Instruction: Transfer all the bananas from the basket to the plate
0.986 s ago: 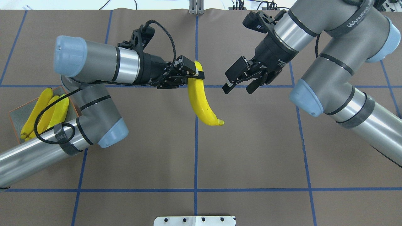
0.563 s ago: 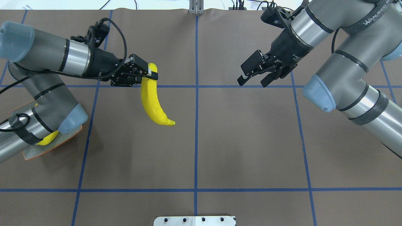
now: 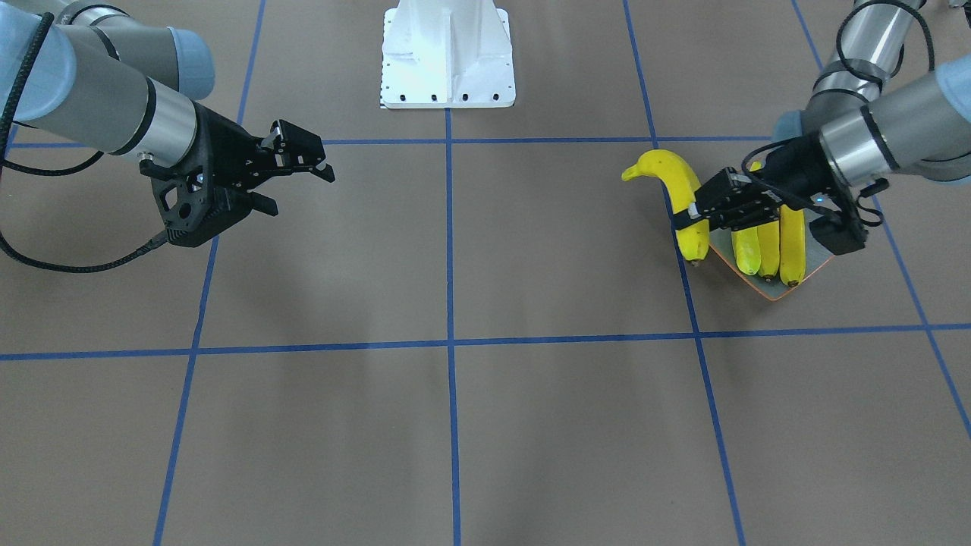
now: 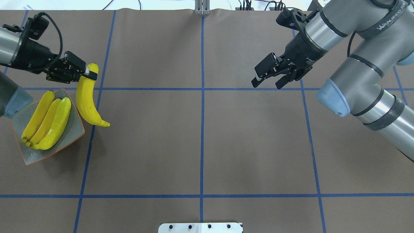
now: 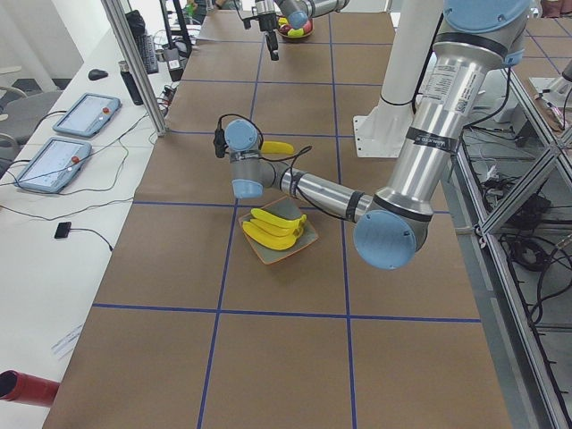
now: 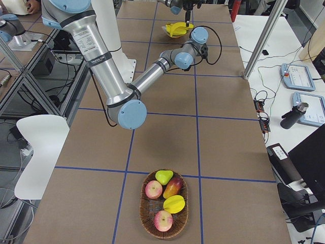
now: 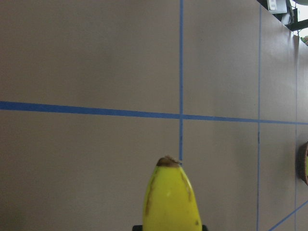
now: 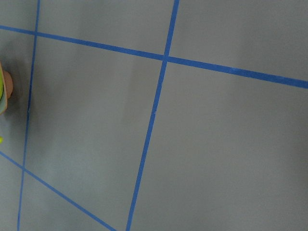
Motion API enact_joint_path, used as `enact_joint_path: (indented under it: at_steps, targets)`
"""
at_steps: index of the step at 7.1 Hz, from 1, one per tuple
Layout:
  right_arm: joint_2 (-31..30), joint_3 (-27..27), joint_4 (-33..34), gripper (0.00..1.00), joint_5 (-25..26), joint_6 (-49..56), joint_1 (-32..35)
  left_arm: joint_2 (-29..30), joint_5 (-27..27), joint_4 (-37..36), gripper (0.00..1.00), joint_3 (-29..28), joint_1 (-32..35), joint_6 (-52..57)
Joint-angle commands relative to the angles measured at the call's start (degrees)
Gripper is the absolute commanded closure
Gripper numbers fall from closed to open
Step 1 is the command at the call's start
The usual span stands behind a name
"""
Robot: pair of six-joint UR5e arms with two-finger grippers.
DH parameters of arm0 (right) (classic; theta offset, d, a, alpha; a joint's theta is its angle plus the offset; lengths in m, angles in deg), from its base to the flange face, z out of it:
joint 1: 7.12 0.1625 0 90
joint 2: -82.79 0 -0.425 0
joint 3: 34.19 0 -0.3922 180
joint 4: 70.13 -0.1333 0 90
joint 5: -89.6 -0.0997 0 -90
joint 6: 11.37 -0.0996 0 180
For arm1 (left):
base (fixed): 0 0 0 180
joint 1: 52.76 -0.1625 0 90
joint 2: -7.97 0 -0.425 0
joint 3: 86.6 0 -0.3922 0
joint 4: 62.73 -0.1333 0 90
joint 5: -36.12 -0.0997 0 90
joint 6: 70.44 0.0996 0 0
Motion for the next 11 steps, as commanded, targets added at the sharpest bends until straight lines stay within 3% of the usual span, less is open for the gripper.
enact_joint_path:
  at_steps: [1, 5, 10, 11]
  targets:
    - [-0.15, 0.07, 0.09, 0.0, 0.65, -0.51, 0.11, -3.69, 1.13, -0.22, 1.0, -3.44, 1.94, 0.64]
    - [-0.67, 0.33, 0.17, 0.0, 1.97, -1.47, 0.55, -11.6, 0.17, 0.04, 1.0, -4.07, 3.44, 0.46]
    - [-1.37, 0.51, 0.09, 0.0, 2.06, -1.39, 0.64, -13.53, -0.98, 0.48, 1.0, -7.06, 4.67, 0.46]
    - [-1.64, 0.59, 0.0, 0.0, 2.06, -1.39, 0.81, -13.9, -0.98, 0.57, 0.87, -7.06, 4.76, 0.46]
